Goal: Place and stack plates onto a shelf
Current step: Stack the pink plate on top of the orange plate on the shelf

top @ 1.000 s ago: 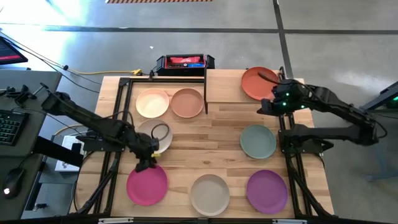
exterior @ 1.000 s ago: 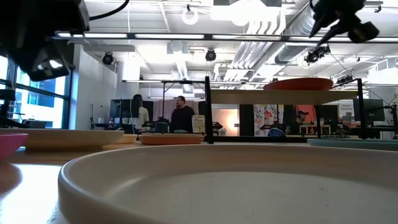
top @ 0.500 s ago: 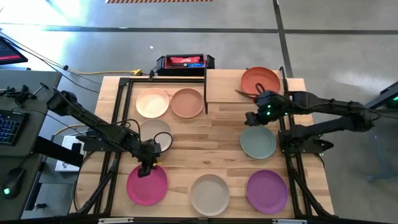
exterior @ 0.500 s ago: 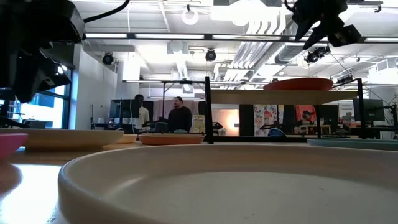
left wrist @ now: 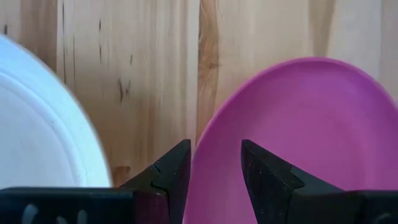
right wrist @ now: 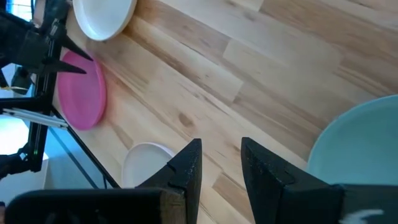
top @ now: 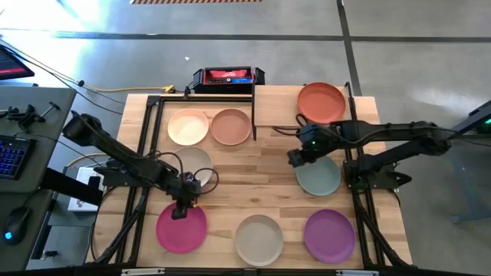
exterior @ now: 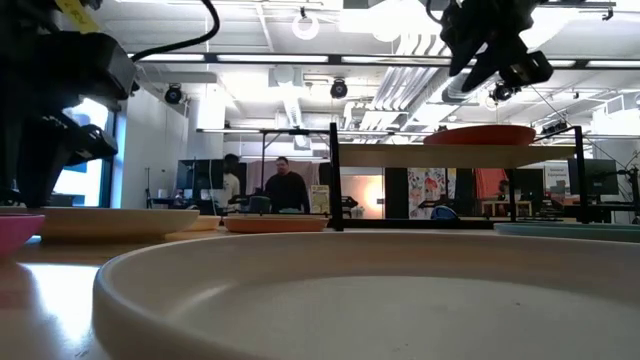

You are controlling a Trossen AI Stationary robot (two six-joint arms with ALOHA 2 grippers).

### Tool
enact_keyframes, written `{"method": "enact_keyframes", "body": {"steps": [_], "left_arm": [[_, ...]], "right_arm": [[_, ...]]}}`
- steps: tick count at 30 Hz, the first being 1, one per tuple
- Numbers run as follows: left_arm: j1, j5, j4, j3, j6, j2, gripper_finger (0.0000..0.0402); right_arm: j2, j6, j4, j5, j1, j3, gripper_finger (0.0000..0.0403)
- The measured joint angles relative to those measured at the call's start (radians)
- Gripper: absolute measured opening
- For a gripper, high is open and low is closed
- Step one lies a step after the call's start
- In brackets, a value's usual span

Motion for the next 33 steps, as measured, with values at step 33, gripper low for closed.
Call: {"method": "enact_keyframes", "body": {"steps": [33], "left_arm": [[0.001,-0.005,-0.021,0.002,0.033,0.136,0.0098]], "right_arm": [[0.008,-0.003,0.031,0.015,0.000,0.000,0.0092]]}}
